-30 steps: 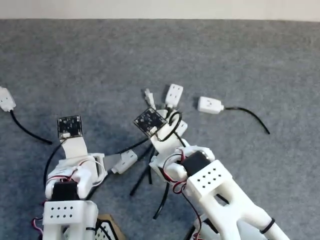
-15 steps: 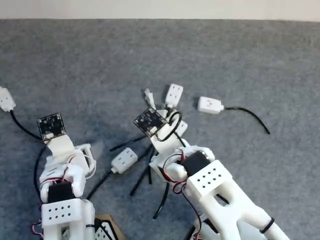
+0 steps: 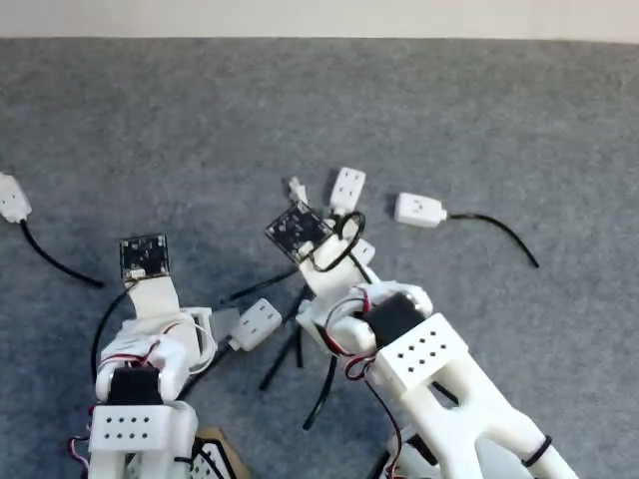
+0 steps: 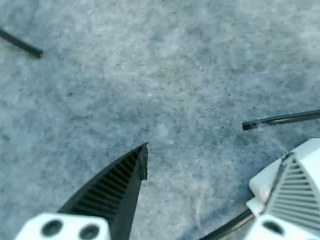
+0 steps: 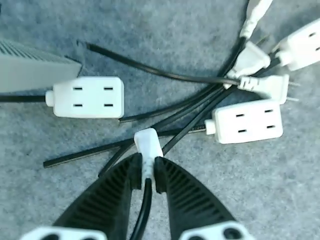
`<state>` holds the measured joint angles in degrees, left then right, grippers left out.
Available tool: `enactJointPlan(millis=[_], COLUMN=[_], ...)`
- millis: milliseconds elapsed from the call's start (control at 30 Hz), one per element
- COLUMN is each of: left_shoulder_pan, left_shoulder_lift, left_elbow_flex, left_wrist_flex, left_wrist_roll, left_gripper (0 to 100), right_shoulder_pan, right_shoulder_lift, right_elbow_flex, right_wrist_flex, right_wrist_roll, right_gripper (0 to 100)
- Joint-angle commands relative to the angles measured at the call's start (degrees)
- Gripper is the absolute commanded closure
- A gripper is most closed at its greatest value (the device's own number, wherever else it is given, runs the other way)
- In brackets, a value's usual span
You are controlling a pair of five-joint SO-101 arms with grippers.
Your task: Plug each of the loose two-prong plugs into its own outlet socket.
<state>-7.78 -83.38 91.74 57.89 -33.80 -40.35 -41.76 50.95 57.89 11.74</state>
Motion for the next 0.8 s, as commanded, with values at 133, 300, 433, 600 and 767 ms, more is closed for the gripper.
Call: enactJointPlan(millis=[133, 300, 433, 600, 767], left_shoulder_pan=[-10.24, -17.45, -23.96, -33.36, -42.68], left_shoulder_lift=[-0.04, 4.79, 24.22, 53.14, 77.76], left_elbow_flex=[-17.8, -30.37, -41.45, -61.58, -81.1], left_wrist_flex=[3.08, 6.33, 6.24, 6.33, 3.6], left_wrist_roll=[0.62, 5.19, 7.03, 6.86, 6.68], left_gripper=[60, 60, 60, 60, 60], right_shoulder_pan=[0.57, 0.57, 0.48, -1.36, -7.34], right_shoulder_lift=[-1.45, -0.48, 7.96, 21.67, 26.77], right_elbow_flex=[-4.7, -6.99, -17.27, -31.52, -36.26], right_wrist_flex=[1.54, 2.07, 7.6, 13.67, 14.46], right_wrist_roll=[0.88, 0.44, -1.32, -4.22, -6.15], right_gripper=[99.4, 99.4, 99.4, 99.4, 99.3])
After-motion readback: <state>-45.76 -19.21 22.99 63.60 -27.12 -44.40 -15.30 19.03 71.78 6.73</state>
